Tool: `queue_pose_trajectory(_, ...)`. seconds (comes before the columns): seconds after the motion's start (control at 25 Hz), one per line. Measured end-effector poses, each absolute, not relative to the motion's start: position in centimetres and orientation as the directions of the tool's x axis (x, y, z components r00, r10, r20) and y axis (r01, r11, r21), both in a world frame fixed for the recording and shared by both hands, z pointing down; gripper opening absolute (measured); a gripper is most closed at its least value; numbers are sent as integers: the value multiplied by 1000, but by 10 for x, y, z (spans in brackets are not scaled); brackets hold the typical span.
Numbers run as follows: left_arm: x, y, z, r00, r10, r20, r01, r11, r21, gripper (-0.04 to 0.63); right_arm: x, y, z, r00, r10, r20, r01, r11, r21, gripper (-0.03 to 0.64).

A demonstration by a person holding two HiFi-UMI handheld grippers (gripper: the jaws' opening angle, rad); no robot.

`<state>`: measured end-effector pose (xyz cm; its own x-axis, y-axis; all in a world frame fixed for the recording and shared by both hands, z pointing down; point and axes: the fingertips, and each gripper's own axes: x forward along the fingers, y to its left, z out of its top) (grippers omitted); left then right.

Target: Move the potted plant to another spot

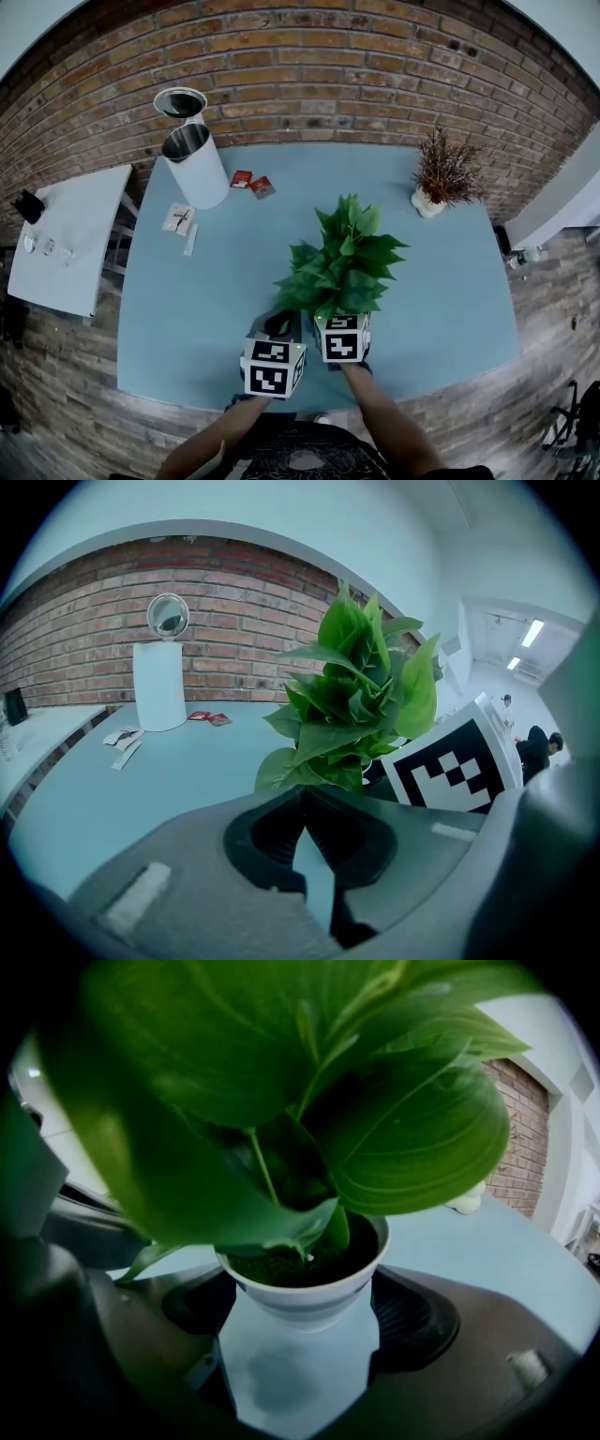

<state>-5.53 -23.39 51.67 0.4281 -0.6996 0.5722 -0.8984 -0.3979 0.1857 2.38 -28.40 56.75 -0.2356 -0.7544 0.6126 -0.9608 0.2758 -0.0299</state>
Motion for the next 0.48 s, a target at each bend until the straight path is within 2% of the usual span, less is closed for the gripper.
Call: queue_pose_trajectory(0.48, -60, -254, 519, 439, -688, 578, -892, -411, 188, -2, 18, -310, 568, -236, -758, 609, -962, 272, -33, 448)
